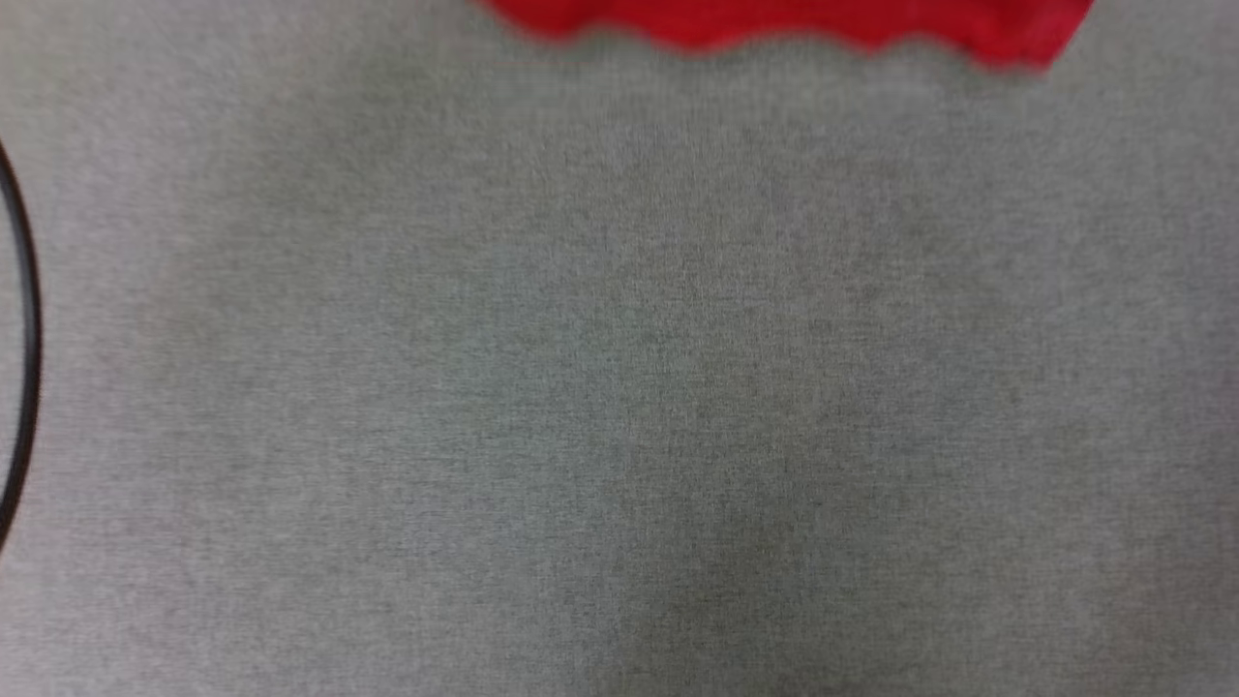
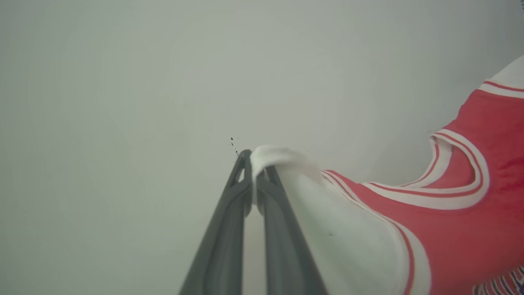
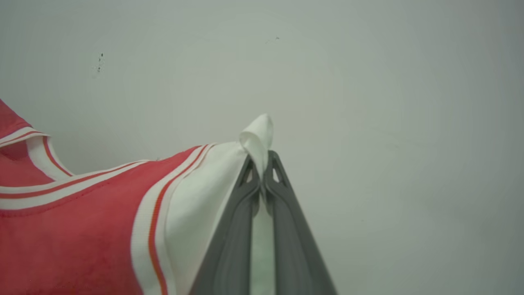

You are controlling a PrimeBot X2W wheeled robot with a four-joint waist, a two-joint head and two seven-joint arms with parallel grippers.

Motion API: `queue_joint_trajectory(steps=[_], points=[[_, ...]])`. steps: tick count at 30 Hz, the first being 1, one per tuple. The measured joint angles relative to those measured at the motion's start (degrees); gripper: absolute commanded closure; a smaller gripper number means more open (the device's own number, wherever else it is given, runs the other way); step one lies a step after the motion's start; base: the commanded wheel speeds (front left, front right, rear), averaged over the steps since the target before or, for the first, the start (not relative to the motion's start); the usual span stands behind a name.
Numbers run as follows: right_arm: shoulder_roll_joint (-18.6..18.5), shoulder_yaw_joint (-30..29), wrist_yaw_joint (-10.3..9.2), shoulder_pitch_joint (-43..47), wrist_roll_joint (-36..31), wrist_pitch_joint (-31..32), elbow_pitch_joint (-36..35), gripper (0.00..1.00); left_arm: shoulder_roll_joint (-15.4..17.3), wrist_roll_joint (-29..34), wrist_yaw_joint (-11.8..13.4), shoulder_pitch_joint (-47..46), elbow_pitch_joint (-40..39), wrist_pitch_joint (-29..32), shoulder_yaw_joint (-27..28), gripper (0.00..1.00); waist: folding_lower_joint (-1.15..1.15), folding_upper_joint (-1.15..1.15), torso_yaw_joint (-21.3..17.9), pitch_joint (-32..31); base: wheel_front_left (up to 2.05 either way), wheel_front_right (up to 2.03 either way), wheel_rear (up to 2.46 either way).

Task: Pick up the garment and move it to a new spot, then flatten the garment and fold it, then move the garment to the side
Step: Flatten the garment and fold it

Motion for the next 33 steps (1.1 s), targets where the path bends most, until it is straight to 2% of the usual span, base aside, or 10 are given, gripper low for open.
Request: queue_joint_trajectory(steps=[8,15,26,33], points=[[1.1,2.3,0.0,-10.6,-1.6,-5.2,10.7,1.0,-1.5,1.4,-1.0,-6.5,6.7,-3.0,0.5,1.0,0.0,0.0,-1.0,4.8,0.0,0.0,0.0],[2.8,5.7,0.0,-10.0,-1.8,-8.8,16.7,1.0,-1.8,0.8,-1.9,-5.0,11.8,-6.1,0.3,1.0,0.0,0.0,-1.2,7.0,0.0,0.0,0.0],[4.5,10.3,0.01,3.6,0.5,-15.2,19.8,1.0,-0.5,-2.3,-2.4,11.8,15.2,-11.6,-0.4,1.0,-0.01,0.0,-1.2,5.4,0.0,0.0,0.0],[4.4,13.7,0.0,17.1,4.3,-18.3,16.4,1.0,1.4,-4.8,-0.4,27.9,11.1,-13.0,1.8,1.0,-0.01,0.0,-1.1,0.5,0.0,0.0,0.0]])
